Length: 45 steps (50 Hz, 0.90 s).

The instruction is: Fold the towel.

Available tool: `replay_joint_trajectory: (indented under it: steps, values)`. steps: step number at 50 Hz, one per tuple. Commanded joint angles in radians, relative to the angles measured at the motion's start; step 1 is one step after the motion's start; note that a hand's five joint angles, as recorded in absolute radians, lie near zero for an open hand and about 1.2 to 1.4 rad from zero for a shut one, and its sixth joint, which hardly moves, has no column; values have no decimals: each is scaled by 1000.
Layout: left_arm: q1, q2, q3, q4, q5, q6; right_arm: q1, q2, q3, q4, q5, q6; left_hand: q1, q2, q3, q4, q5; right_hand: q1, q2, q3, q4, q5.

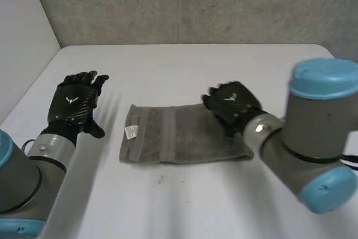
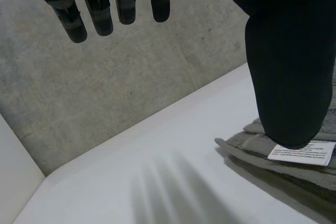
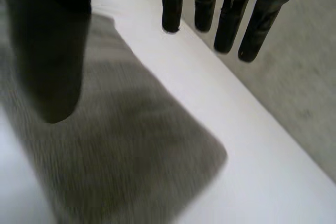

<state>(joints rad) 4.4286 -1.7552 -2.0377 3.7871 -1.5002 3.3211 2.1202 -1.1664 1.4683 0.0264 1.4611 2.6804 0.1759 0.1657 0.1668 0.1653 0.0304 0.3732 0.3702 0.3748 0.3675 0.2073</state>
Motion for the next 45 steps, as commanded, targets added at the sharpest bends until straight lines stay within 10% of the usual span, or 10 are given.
replay_joint_trajectory:
  steps: [1, 17, 23, 40, 45]
  values:
    - [-5, -3, -4, 11, -2, 0, -117, 1, 185, -165, -64, 16, -1, 9, 8, 9, -30, 228, 231, 227, 234, 220]
    - [-35, 8, -1, -4, -6, -35, -161, 117, 267, -350, -117, 99, -1, 9, 8, 9, -30, 413, 416, 412, 419, 405]
    - [-40, 60, 14, -46, -3, -111, -216, 97, 268, -341, -82, 98, -1, 9, 8, 9, -30, 1023, 1026, 1021, 1029, 1014]
    - [-195, 125, 502, -657, -12, -287, -272, -113, 259, -240, -8, -258, -1, 9, 8, 9, -30, 1023, 1026, 1021, 1029, 1014]
    - [-225, 86, 625, -708, -43, -299, 13, -53, 120, -240, -24, -303, -1, 9, 8, 9, -30, 1023, 1026, 1021, 1029, 1014]
